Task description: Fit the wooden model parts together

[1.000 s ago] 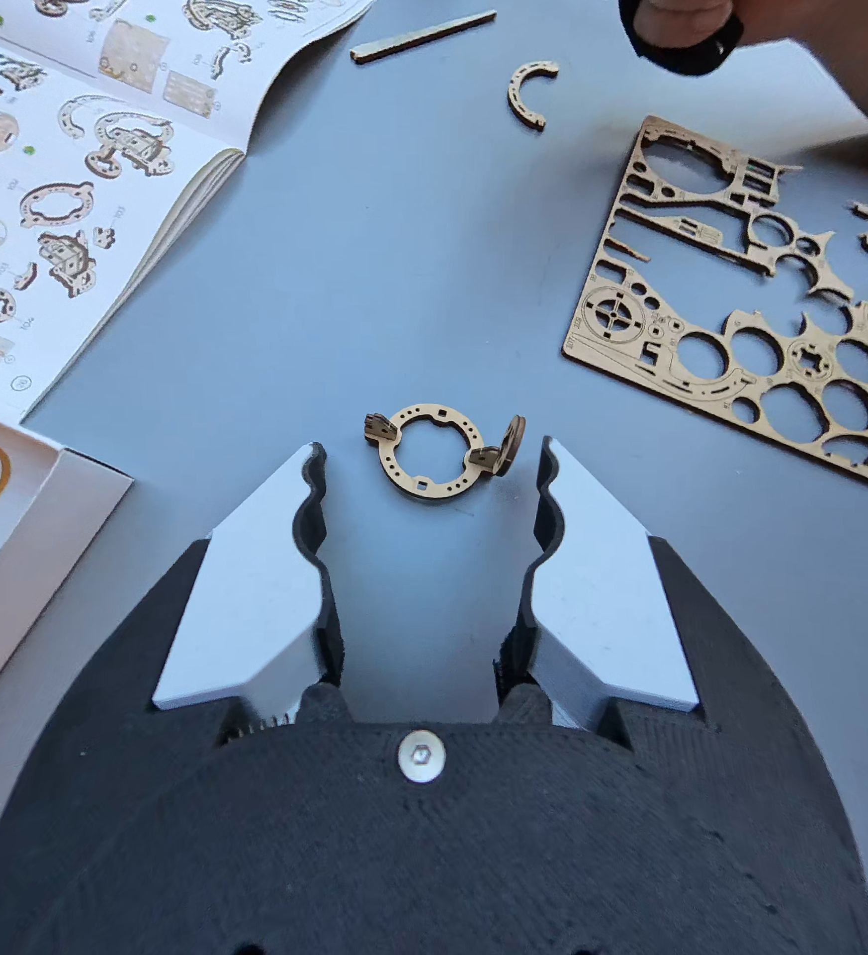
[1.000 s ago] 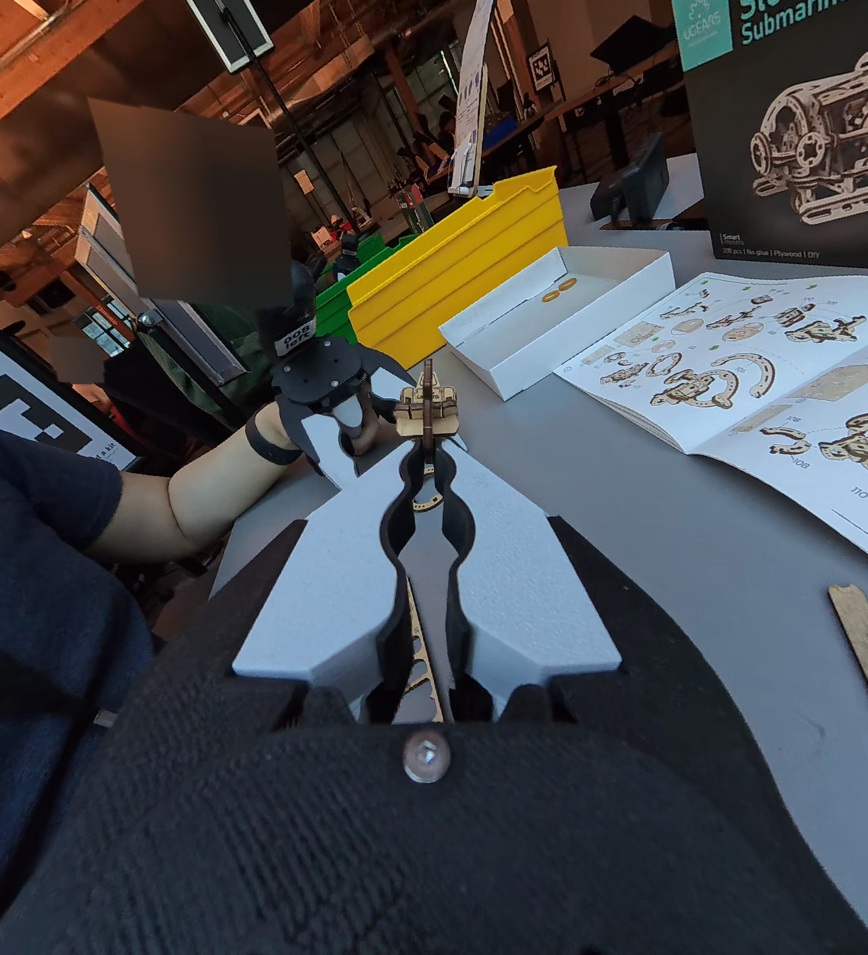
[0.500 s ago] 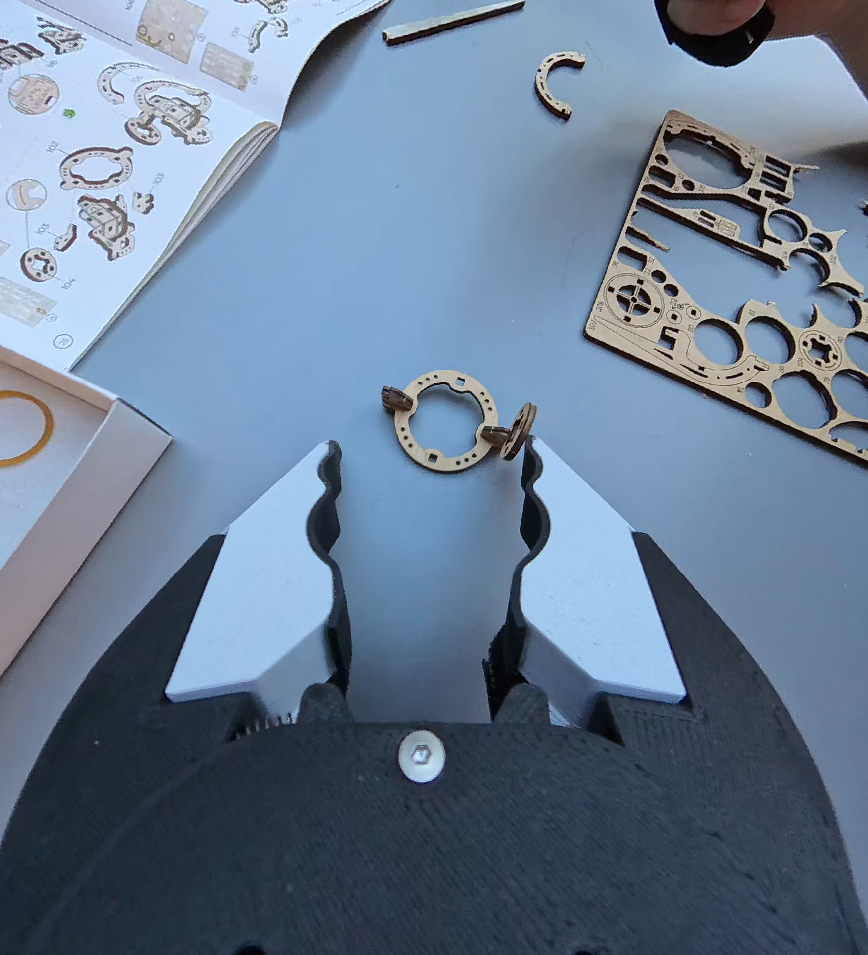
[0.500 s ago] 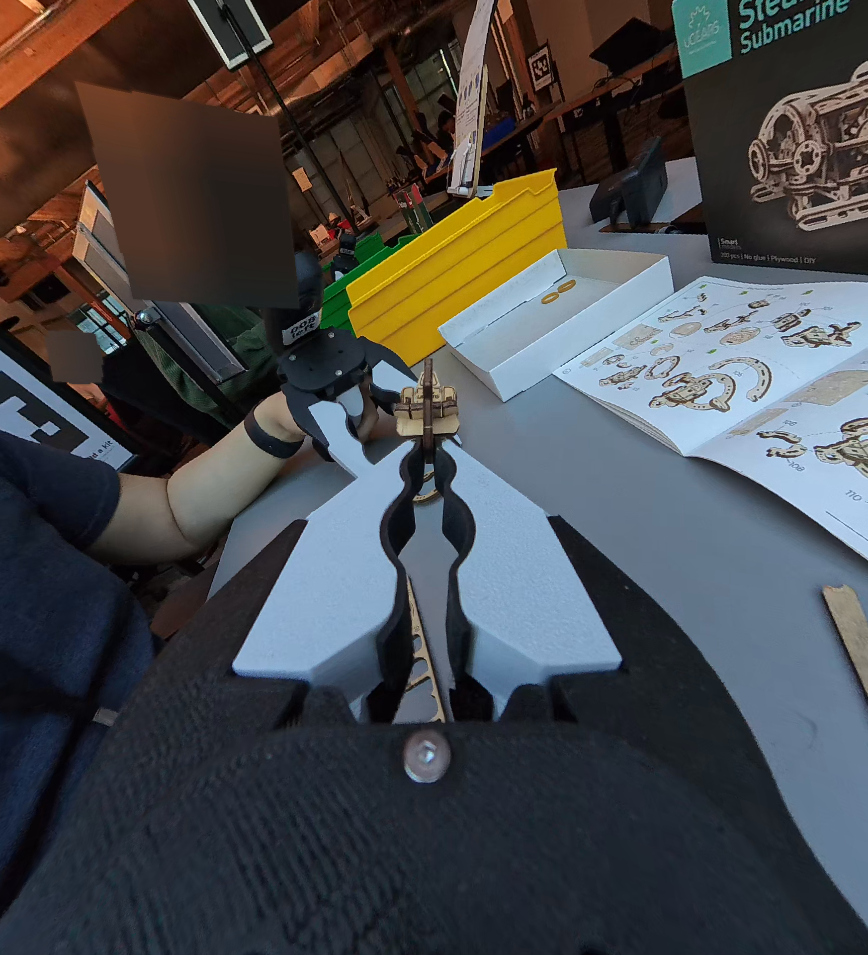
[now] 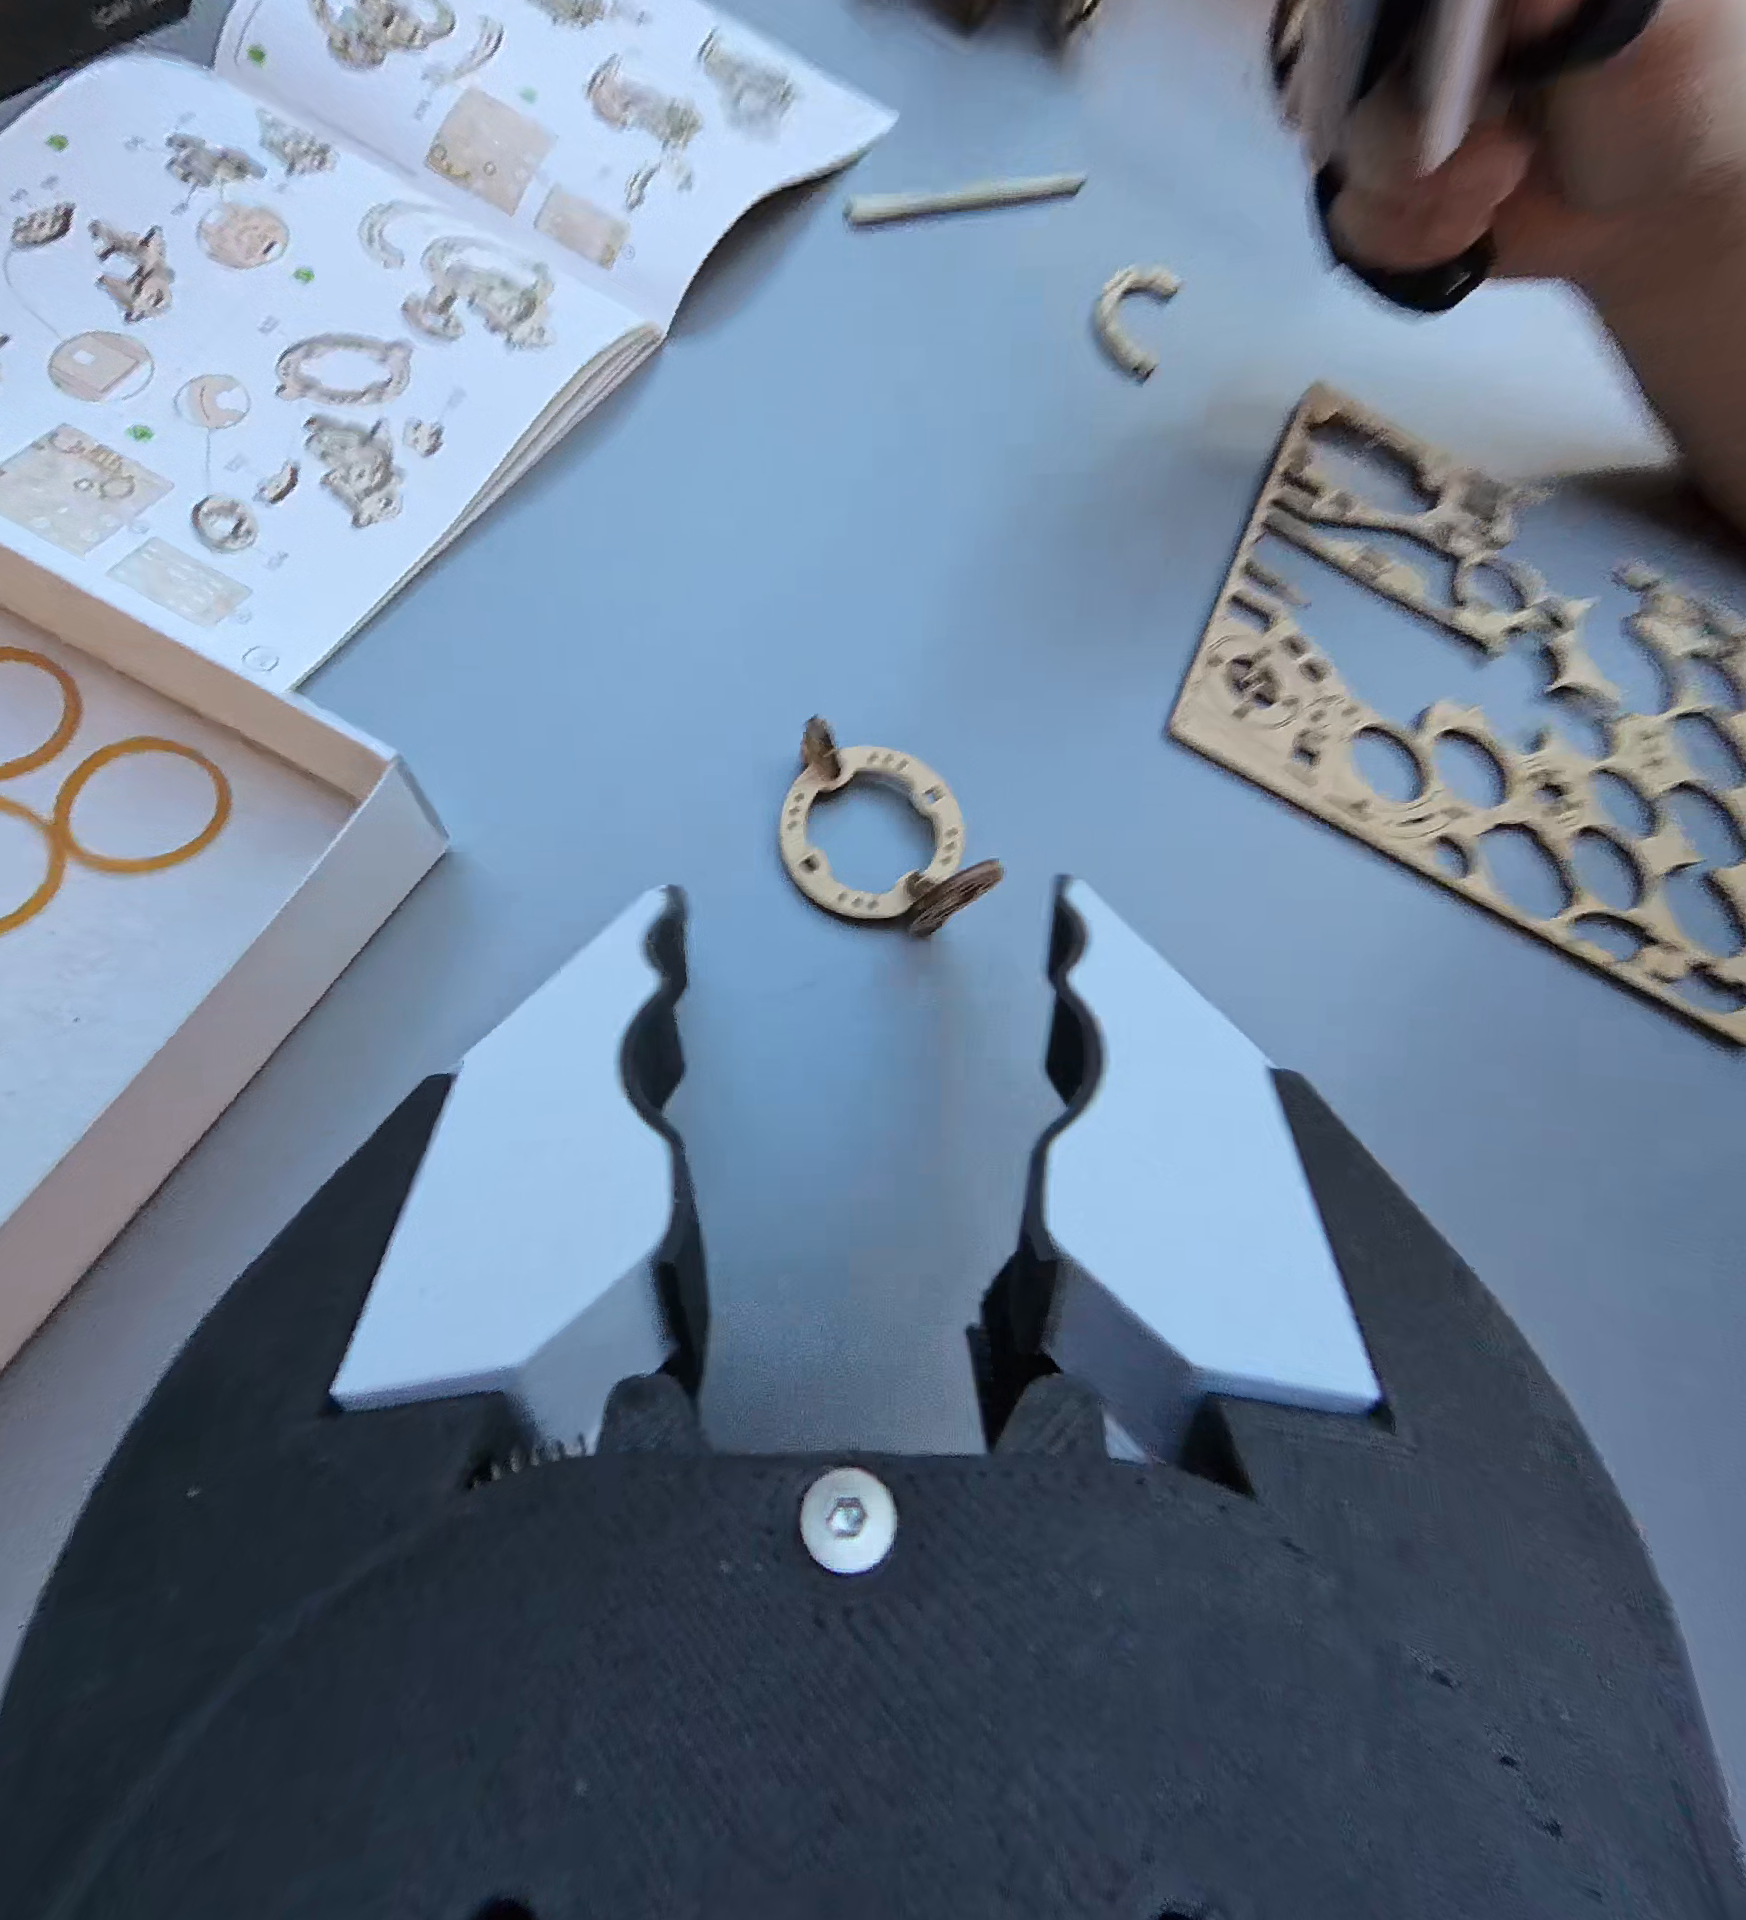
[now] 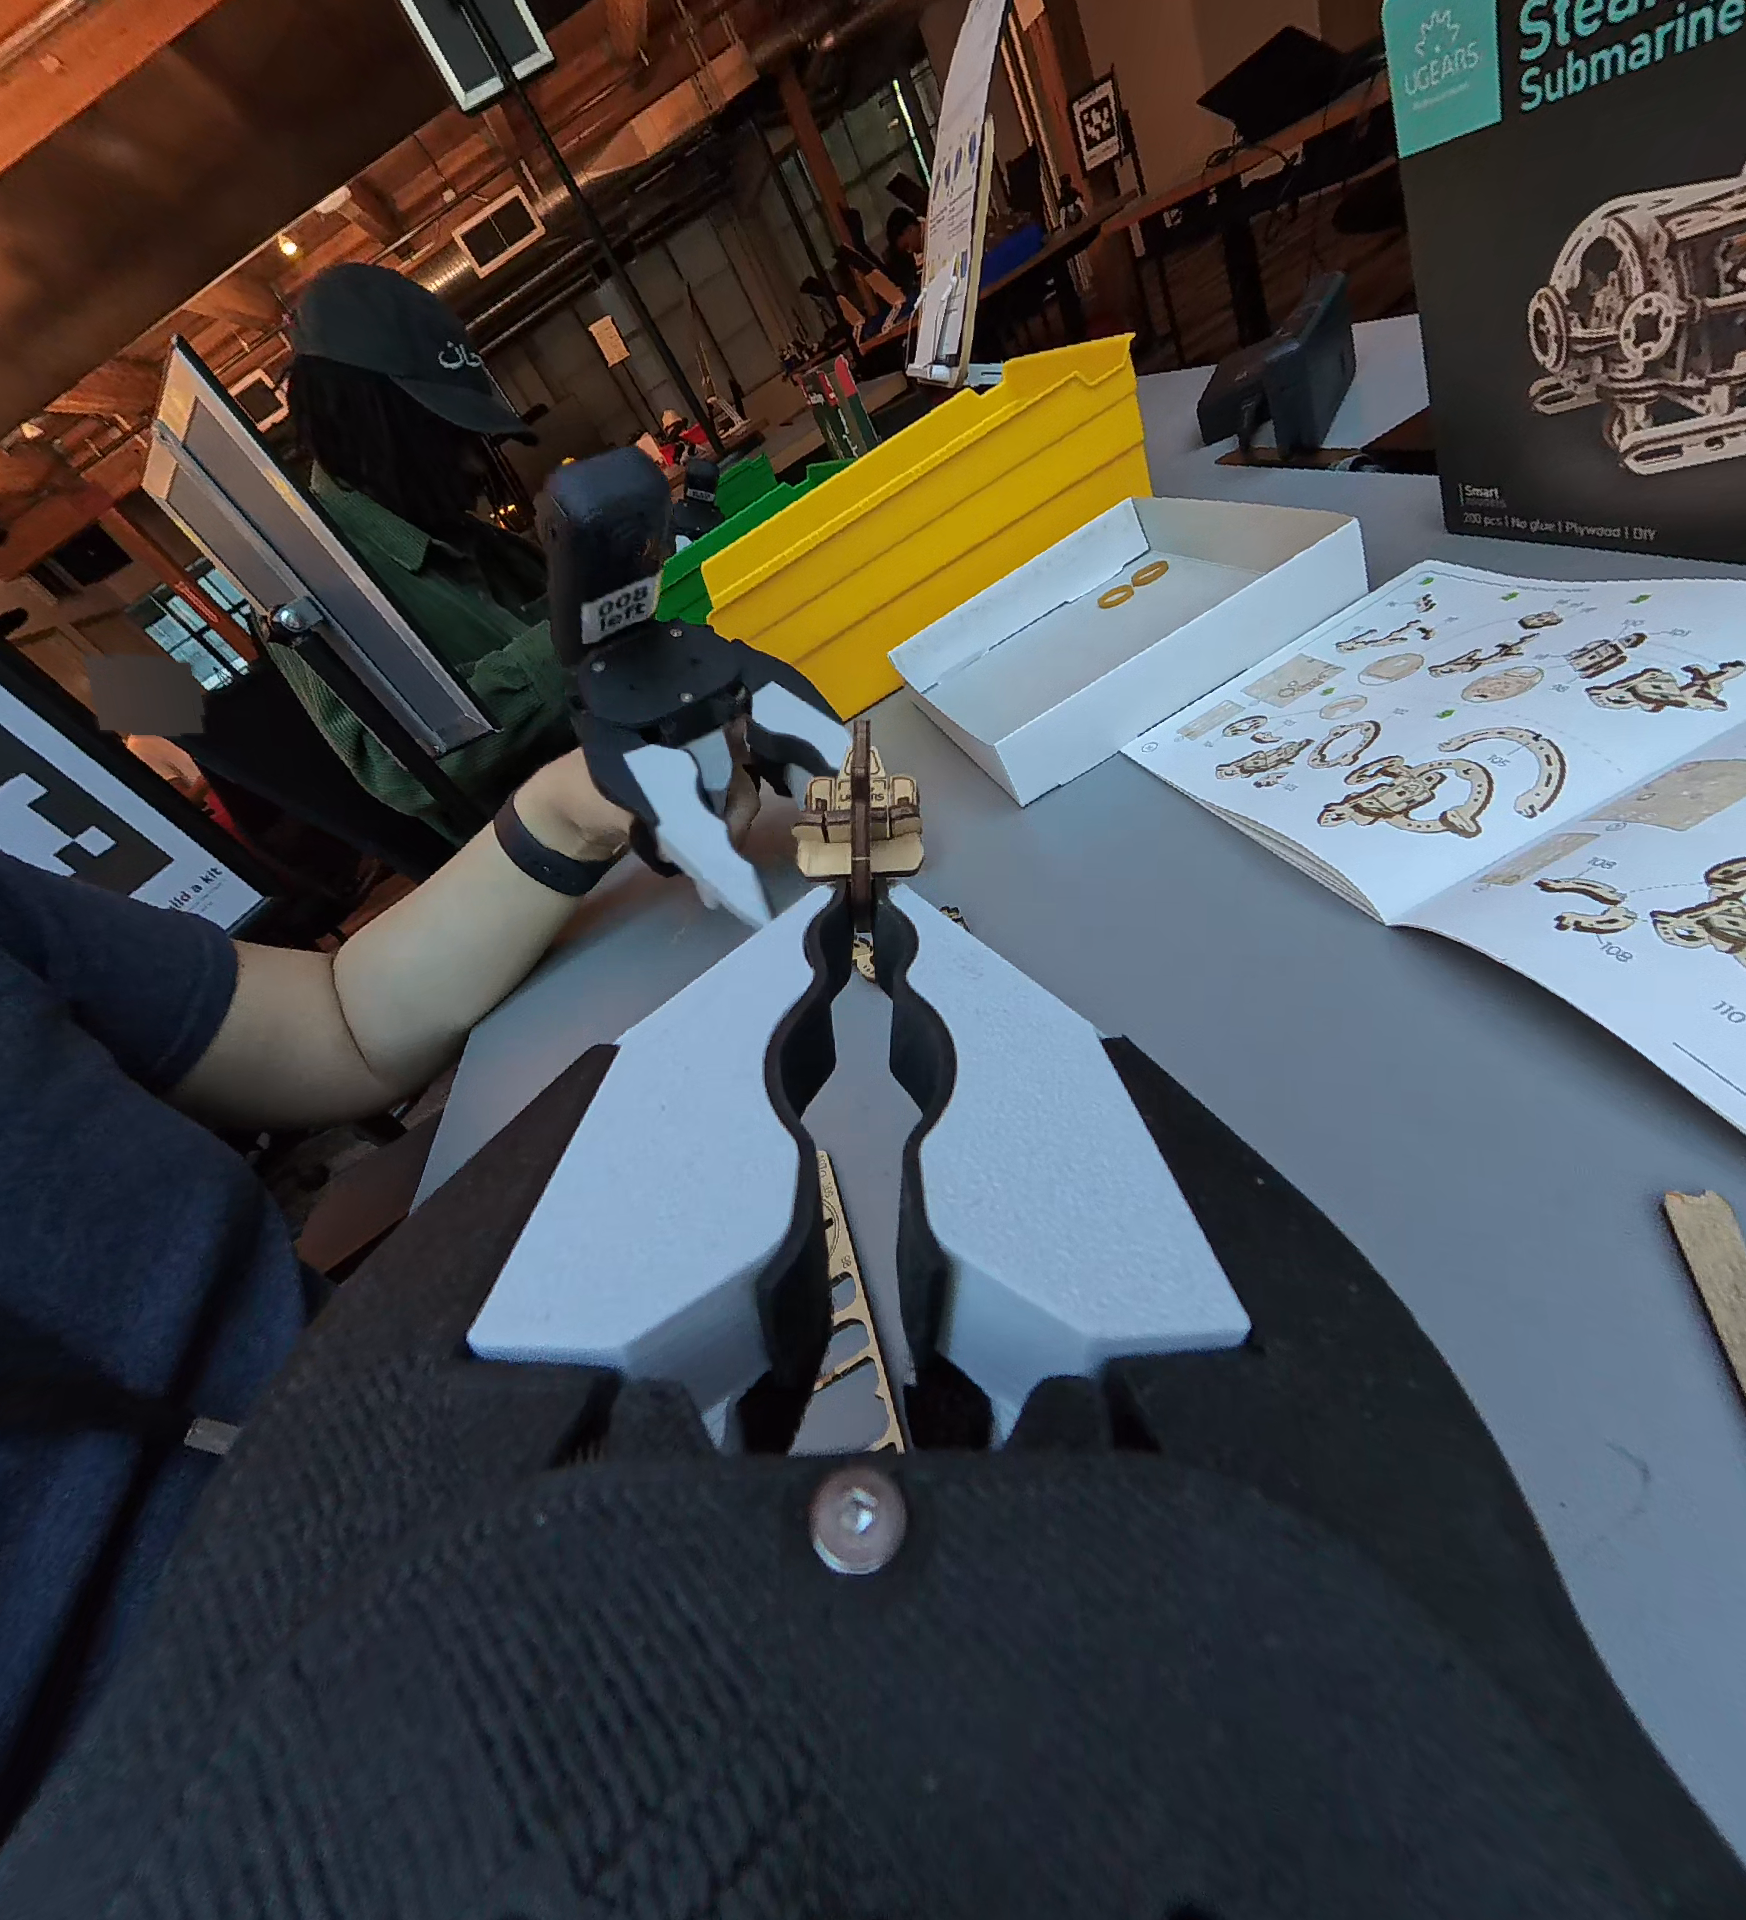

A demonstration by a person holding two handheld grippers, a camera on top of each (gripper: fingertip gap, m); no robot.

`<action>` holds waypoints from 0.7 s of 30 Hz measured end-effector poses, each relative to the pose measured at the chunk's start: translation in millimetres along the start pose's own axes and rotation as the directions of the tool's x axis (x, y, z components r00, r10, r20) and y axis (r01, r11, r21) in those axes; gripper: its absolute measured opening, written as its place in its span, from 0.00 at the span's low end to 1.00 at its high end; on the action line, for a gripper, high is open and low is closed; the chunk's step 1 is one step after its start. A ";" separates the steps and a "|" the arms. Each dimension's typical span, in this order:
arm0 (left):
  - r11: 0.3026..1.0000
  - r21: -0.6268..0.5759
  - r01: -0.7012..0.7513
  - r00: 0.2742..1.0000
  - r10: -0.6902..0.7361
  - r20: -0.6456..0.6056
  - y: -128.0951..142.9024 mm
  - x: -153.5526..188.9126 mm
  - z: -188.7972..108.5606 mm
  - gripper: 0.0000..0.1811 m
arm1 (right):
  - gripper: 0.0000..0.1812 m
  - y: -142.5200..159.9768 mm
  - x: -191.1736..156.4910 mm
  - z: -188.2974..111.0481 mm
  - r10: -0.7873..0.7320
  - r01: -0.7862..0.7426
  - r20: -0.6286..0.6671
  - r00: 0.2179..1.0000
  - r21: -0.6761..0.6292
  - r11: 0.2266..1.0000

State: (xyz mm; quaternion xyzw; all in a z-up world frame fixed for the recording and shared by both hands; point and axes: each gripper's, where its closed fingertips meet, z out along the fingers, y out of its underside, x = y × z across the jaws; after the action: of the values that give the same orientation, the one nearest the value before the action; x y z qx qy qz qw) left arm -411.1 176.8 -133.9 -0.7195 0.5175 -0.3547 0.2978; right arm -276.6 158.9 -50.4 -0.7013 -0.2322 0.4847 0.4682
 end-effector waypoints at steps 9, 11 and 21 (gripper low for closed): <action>0.988 0.013 0.152 0.987 -0.153 0.047 -6.9 5.4 27.1 0.54 | 0.01 2.1 2.8 0.3 0.002 -0.002 -0.007 1.000 -0.005 1.000; 0.994 -0.014 0.106 0.993 -0.105 0.059 -3.3 6.3 28.1 0.53 | 0.01 2.6 3.6 0.4 0.002 -0.002 -0.009 1.000 -0.007 1.000; 0.999 -0.021 -0.049 0.998 0.050 0.043 -3.7 14.8 27.2 0.47 | 0.01 7.9 3.3 4.2 -0.011 0.010 -0.017 1.000 -0.033 0.999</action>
State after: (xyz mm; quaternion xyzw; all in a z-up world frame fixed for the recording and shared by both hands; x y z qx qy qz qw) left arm -383.7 165.4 -143.5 -0.7172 0.5319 -0.3261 0.3103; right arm -280.0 159.8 -59.3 -0.7119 -0.2400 0.4725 0.4609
